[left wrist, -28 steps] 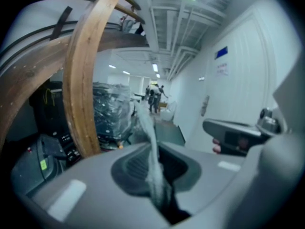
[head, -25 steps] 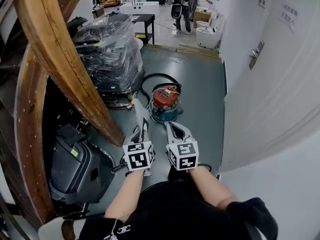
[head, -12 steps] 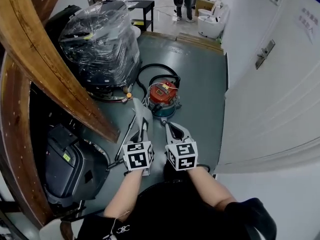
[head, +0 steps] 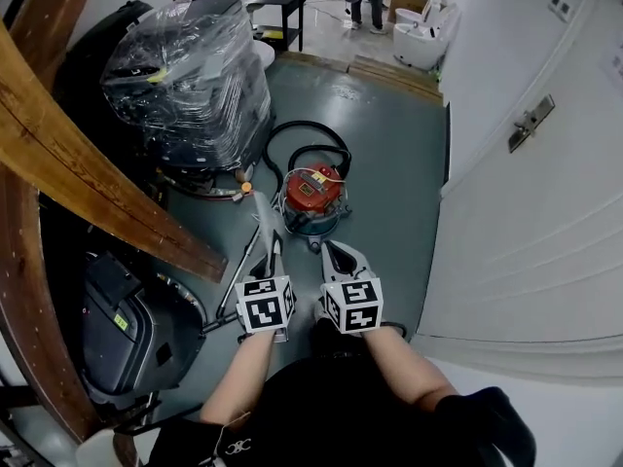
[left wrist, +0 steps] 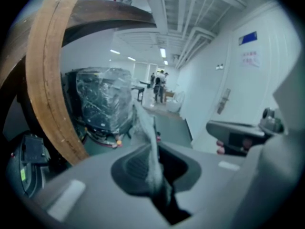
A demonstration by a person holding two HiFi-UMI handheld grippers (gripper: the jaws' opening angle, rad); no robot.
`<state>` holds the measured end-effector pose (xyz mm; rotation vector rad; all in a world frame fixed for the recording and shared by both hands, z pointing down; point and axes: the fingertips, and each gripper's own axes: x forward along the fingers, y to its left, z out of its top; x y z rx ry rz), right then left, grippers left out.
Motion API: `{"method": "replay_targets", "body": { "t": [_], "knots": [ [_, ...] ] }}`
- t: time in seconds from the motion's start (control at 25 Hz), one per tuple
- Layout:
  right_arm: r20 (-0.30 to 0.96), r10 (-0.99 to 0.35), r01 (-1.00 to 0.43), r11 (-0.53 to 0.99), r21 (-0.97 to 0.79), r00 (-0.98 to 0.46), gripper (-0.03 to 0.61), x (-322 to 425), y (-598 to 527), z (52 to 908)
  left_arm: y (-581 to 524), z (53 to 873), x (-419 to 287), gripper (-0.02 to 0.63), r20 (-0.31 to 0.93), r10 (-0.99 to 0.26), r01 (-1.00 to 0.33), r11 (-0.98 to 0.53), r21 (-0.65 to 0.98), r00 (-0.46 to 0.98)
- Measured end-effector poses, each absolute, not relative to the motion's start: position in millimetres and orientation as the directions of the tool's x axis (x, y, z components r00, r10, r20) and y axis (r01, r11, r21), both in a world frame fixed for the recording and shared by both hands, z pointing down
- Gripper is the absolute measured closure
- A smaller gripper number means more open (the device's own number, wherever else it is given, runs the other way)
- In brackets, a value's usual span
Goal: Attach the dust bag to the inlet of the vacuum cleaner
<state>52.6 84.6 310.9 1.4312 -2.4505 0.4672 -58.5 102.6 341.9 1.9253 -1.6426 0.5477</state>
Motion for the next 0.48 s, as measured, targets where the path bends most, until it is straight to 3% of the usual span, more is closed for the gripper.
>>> {"method": "replay_targets", "body": {
  "t": [0.48],
  "knots": [
    [0.389,-0.757,-0.847,0.508,-0.155,-0.525,0.58,88.4,-37.2,303.3,-0.5,326.4,-44.1,0.584,0.624,-0.777,-0.992,-0.005,0.124,0.082]
  ]
}}
